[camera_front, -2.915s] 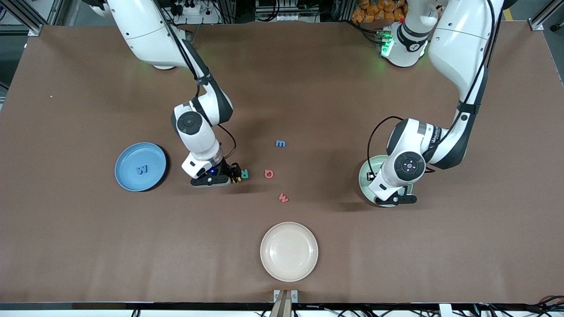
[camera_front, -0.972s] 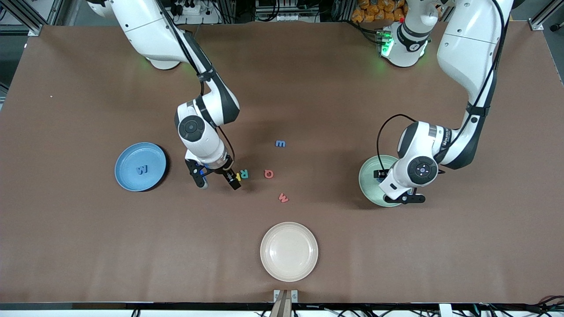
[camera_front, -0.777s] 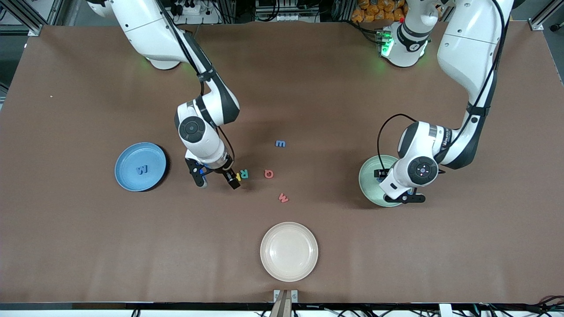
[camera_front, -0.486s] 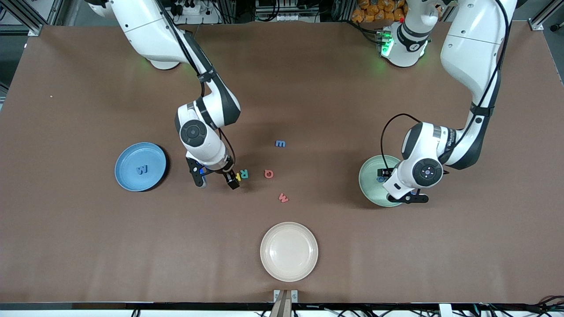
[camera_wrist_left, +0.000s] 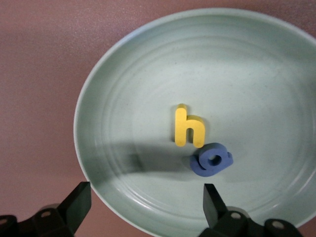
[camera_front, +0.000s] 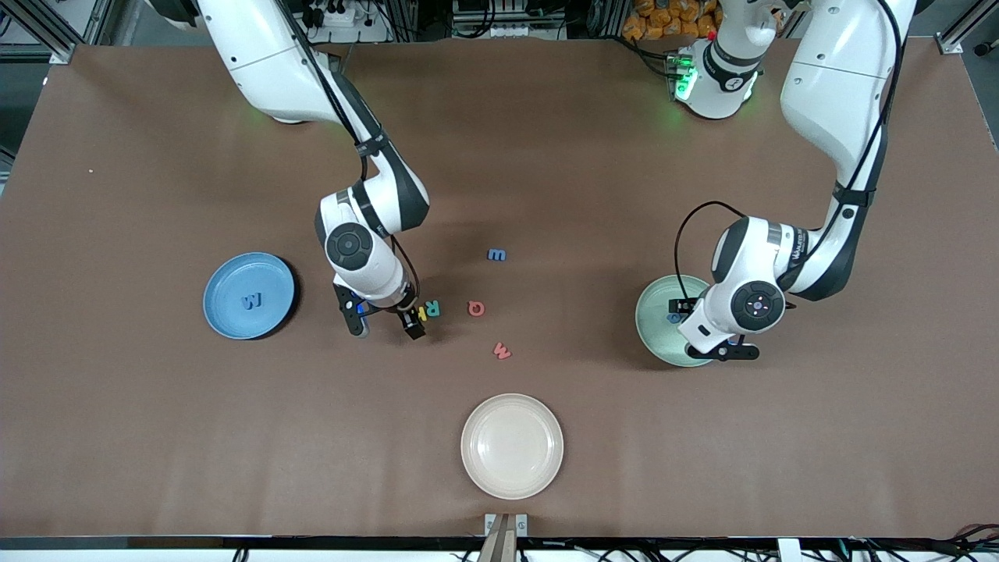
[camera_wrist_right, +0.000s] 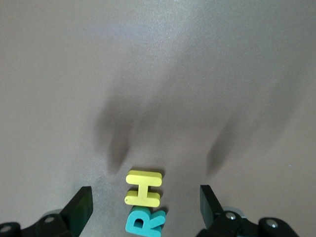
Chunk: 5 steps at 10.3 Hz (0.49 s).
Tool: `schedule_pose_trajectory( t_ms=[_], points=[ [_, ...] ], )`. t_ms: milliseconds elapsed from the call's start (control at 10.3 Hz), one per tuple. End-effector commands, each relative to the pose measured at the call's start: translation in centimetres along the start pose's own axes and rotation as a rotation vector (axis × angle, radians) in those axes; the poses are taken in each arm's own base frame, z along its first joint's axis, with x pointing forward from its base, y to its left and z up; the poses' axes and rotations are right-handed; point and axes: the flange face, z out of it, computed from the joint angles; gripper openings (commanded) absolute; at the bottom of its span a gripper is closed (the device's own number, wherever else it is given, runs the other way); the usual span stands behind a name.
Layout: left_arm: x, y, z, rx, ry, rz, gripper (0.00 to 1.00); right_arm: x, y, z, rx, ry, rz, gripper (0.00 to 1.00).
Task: Sort uppercase to blue plate, lowercase to green plate
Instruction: 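Close the right gripper on the yellow H and lift it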
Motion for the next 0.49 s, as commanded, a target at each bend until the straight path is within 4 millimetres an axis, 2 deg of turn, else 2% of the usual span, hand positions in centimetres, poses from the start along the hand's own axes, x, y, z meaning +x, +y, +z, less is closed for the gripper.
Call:
schedule_pose_trajectory(
  t_ms=[0, 389],
  points=[
    [-0.29, -0.18, -0.51, -0.015, -0.012, 0.016, 1.0, -0.51, -0.52, 0.98, 0.005, 0.014, -0.012, 0.85],
    [-0.25, -0.18, -0.58, -0.015, -0.01, 0.016, 1.0, -0.28, -0.41, 1.79, 0.01, 0.021, -0.018, 0.72]
  ],
)
